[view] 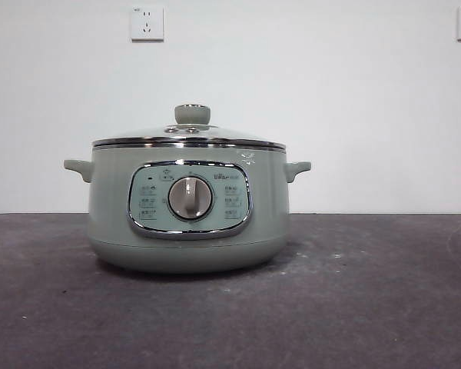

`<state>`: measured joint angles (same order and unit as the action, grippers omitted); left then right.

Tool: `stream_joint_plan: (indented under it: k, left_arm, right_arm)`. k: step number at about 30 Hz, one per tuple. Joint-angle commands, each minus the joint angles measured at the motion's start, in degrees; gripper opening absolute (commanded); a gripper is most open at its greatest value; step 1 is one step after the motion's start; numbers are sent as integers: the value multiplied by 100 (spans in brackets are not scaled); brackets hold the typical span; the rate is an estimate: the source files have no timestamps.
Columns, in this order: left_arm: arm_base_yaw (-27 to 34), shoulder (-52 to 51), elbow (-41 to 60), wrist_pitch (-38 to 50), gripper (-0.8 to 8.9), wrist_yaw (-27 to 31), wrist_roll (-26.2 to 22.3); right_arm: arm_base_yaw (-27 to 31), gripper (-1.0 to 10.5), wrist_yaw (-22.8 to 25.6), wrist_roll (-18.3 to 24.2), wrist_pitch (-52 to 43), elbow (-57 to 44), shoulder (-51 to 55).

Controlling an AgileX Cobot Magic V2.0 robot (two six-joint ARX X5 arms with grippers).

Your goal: Pick up the pumpkin,open the lid,put the pumpkin in the pot,close the lid

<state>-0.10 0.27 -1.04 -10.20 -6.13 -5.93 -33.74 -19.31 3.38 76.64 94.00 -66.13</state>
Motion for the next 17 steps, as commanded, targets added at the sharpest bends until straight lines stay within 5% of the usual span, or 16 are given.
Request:
stream_joint_plan:
  k: [1,14,17]
  left_arm:
    - [17,-9,85,4,-4,-4,42]
    - [17,-9,85,4,-3,-2,39]
    - [17,-9,85,4,-3,-4,42]
  right_arm:
    - [-7,-1,13,-48,-24,-2,20]
    - [-7,-1,13,-48,-24,-2,20]
    - [160,-1,31,424,-127,-4,131]
